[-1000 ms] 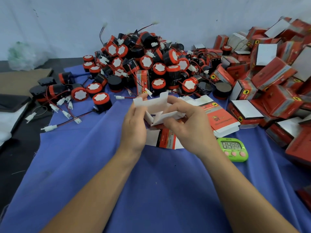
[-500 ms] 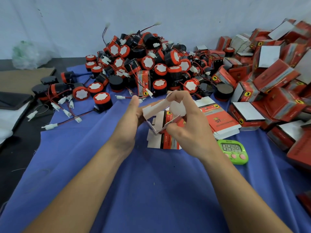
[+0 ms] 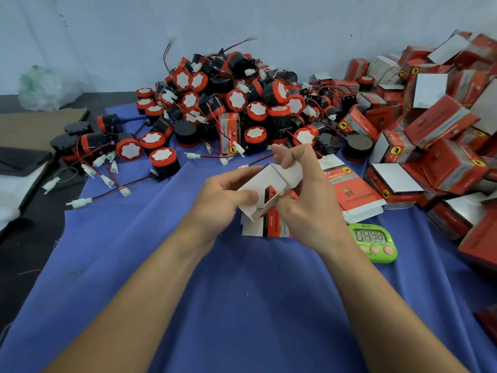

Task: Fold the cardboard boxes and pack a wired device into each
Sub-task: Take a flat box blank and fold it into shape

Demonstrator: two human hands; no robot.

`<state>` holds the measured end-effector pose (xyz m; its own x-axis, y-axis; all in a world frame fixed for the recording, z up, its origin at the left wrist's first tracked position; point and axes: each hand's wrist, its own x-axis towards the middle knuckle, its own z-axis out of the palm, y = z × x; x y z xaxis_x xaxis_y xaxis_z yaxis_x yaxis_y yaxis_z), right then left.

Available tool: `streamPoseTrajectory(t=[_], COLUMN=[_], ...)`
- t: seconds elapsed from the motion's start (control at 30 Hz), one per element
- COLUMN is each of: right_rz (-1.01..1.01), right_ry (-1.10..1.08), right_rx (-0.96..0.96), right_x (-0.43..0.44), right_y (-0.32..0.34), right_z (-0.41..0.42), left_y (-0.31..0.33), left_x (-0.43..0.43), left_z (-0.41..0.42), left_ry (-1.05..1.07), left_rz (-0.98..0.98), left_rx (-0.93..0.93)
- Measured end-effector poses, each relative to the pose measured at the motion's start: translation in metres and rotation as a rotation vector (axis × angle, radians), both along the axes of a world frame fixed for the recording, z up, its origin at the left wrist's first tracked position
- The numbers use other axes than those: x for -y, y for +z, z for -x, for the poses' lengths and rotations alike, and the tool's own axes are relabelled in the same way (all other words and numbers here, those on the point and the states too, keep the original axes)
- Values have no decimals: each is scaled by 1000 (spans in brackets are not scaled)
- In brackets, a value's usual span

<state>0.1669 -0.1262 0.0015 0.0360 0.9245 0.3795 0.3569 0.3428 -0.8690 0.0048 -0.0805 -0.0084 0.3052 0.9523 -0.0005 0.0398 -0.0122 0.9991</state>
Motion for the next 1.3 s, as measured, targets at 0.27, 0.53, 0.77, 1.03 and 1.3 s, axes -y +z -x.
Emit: streamPoseTrajectory(t=[0.27, 0.53, 0.77, 1.03, 1.3], right_rz=[202, 355, 292, 248, 227], right_ry=[328, 221, 122, -141, -125], right_rx=[-785, -470, -364, -283, -448], right_x=[-7, -15, -15, -18, -17], right_y=[6, -11, -11, -12, -17], right_z=[-23, -20, -14, -14, -7], left_y=[-6, -3, -3, -9, -12], left_x=[2, 7, 8, 10, 6], left_z=[-7, -6, -9, -15, -14], left_ry=[115, 87, 68, 288, 197], left_rz=[32, -43, -26, -123, -153], left_rx=[89, 145, 223, 278, 32])
